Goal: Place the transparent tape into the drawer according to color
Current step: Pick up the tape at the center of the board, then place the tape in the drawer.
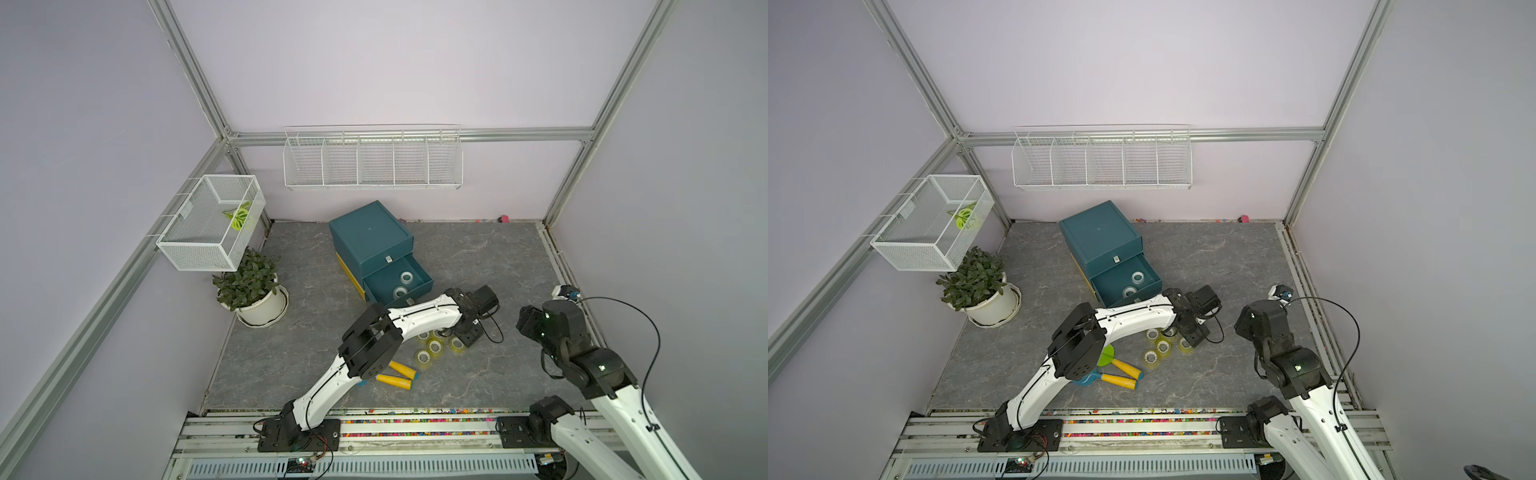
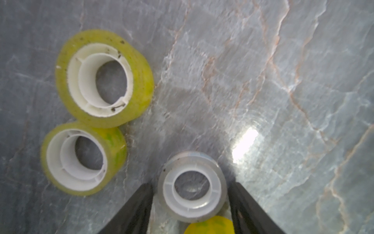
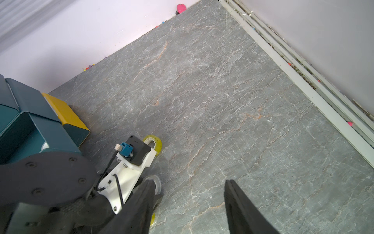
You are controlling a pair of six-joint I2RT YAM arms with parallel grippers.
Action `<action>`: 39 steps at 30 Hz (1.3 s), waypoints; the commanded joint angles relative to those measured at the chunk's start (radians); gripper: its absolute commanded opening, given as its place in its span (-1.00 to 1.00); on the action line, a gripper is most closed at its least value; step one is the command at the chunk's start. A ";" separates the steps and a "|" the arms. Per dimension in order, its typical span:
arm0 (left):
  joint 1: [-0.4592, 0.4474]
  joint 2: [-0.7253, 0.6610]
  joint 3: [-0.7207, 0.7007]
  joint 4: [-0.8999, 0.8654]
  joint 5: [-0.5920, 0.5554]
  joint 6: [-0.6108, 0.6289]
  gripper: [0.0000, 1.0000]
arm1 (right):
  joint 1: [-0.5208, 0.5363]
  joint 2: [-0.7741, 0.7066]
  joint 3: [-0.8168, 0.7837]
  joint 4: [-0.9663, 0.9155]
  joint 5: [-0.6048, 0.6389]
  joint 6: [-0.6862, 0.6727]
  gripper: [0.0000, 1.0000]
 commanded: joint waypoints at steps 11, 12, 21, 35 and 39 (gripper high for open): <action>-0.001 0.088 -0.049 -0.054 -0.003 -0.011 -0.07 | -0.009 -0.004 0.031 -0.011 0.030 0.002 0.20; 0.000 0.078 -0.049 -0.058 -0.015 -0.015 -0.09 | -0.009 -0.004 0.031 -0.011 0.031 0.001 0.20; 0.021 -0.134 -0.056 -0.034 -0.098 -0.045 -0.12 | -0.010 -0.004 0.036 -0.011 0.027 0.004 0.20; 0.021 -0.469 -0.192 -0.057 -0.217 -0.128 -0.14 | -0.010 0.014 0.027 0.022 -0.001 0.025 0.20; 0.039 -0.546 -0.205 -0.090 -0.316 -0.134 -0.14 | -0.010 0.026 0.025 0.029 -0.009 0.031 0.20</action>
